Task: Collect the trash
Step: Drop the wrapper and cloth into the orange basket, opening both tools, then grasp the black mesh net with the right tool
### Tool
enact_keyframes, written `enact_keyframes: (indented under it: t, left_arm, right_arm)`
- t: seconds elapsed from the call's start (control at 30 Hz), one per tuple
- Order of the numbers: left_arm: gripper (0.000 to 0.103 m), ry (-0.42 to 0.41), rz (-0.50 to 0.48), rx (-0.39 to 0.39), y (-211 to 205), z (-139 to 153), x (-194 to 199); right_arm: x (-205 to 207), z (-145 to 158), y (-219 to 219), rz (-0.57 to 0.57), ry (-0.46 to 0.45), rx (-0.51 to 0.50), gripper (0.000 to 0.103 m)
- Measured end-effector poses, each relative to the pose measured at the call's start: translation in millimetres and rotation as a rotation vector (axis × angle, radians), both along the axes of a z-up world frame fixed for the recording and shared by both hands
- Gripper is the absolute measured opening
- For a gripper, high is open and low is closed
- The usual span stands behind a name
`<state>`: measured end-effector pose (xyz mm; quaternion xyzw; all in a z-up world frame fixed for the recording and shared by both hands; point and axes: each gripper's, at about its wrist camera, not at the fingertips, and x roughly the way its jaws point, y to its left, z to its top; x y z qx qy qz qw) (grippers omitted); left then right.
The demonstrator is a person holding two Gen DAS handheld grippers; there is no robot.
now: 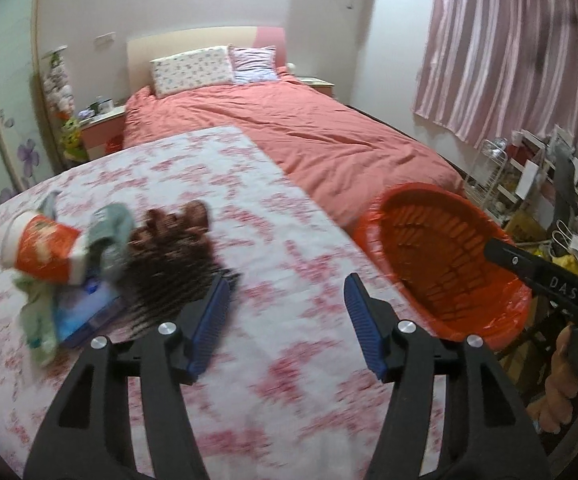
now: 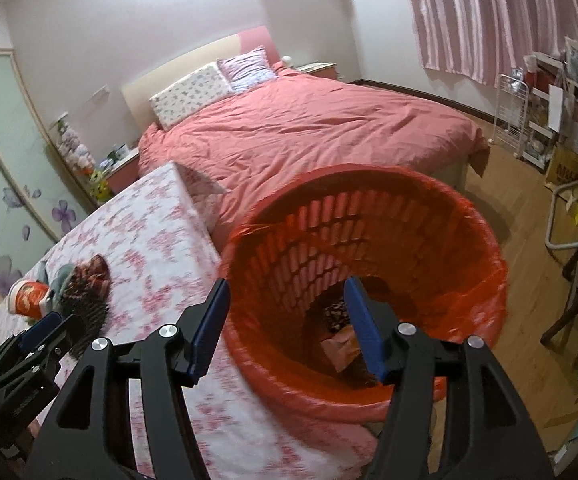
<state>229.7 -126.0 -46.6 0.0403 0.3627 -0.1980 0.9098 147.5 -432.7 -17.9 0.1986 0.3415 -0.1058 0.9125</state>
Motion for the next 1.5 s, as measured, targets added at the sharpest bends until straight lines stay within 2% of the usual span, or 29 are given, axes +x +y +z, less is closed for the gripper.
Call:
enact_keyframes:
  t: [0.63,0.77,1.03,1.1,1.3,1.4,1.5]
  left_arm:
    - [0.065,-0.027,0.324,-0.007,172.9,-3.2,0.8]
    - [0.065,-0.018,0.367,-0.018,198.1,-6.5,0.9]
    - [0.065,-0.003,0.411,-0.032,227.9,-12.0,-0.1]
    - [0.066,0.000,0.414,-0.035,229.8,-12.9,0.0]
    - [0.066,0.005,0.412,-0.036,230.5,-15.5,1.4]
    - [0.066,0.009,0.407,-0.038,227.4,-16.5,1.9]
    - [0.067,0.010,0.398,-0.035,222.0,-16.3,2.3]
  right_arm:
    - [51.2,-4.6,162.4,0.327,0.046,-0.075,0.060]
    - [64.1,-11.7,193.8,0.364,0.063,-0.109,0.067]
    - [87.2,-26.4,217.2,0.373,0.133,-0.148,0.069]
    - [88.8,-32.2,219.3,0.370,0.155,-0.155,0.058]
    - [80.6,-33.7,214.3,0.371,0.139,-0.155,0.033]
    - [77.7,-34.0,207.8,0.366,0.139,-0.132,0.024]
    - [72.5,-33.5,199.3,0.355,0.141,-0.109,0.023]
